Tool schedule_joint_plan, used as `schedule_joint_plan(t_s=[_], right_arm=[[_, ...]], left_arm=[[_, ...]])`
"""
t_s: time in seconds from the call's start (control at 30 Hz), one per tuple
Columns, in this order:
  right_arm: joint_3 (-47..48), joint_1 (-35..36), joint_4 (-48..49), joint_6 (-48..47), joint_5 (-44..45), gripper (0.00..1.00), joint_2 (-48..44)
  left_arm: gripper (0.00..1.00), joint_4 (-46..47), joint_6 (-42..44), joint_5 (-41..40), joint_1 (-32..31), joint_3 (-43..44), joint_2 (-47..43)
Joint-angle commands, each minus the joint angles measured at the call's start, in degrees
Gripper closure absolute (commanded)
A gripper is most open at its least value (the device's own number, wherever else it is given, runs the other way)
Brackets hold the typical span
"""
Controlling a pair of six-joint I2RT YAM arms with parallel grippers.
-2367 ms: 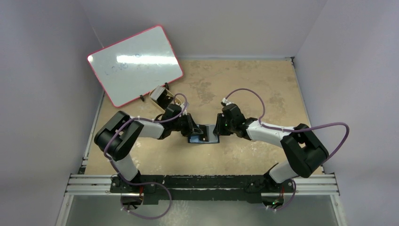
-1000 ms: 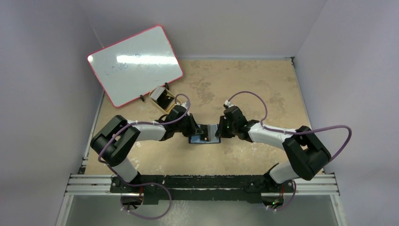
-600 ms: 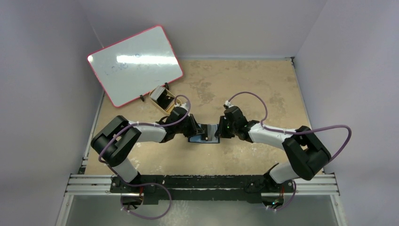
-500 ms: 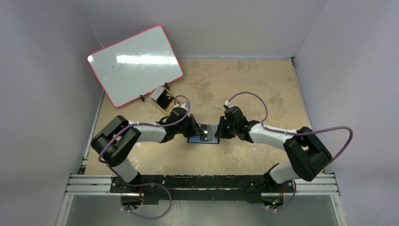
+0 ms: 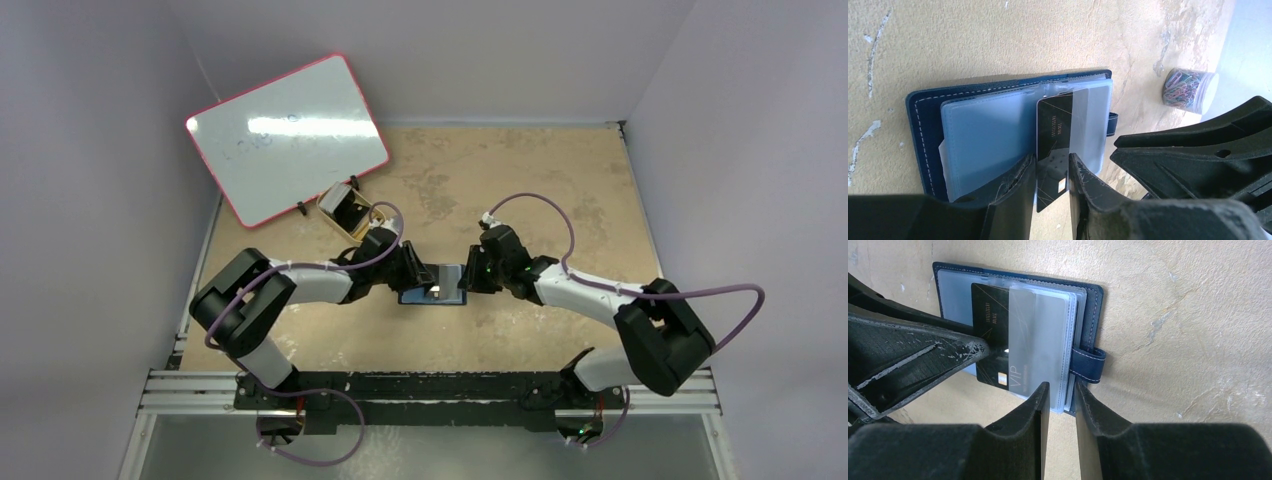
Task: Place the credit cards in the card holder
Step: Insert the credit card into the card holder.
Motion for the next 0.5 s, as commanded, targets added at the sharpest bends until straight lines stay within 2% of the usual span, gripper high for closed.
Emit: schedule_joint_plan(t_s=[0.0, 0.13, 0.2, 0.37, 0.47], right_arm=[[0.04, -0.12, 1.81, 0.31, -0.78, 0.73, 0.72], [-0.53, -0.13, 3.35, 0.31, -2.09, 0.75, 1.44], [-0.69, -0.16, 3.67, 0.26, -2.26, 0.76, 1.67], [-1.44, -0.12, 6.13, 0.05, -2.18, 0.79, 2.18], [-1.61, -0.12, 6.98, 0.45, -2.11, 0.8, 2.47]], left_arm=[[0.77, 0.43, 0.37, -1.07, -0.44, 0.25, -1.98], [0.94, 0.91, 0.33, -1.18, -1.28, 1.05, -0.85], [0.99, 1.52, 0.01, -1.21, -1.95, 1.21, -0.06], [1.0, 4.19, -0.94, -1.34, -3.42, 1.47, 2.17], [0.94, 4.68, -1.06, -1.68, -4.5, 2.35, 3.36]])
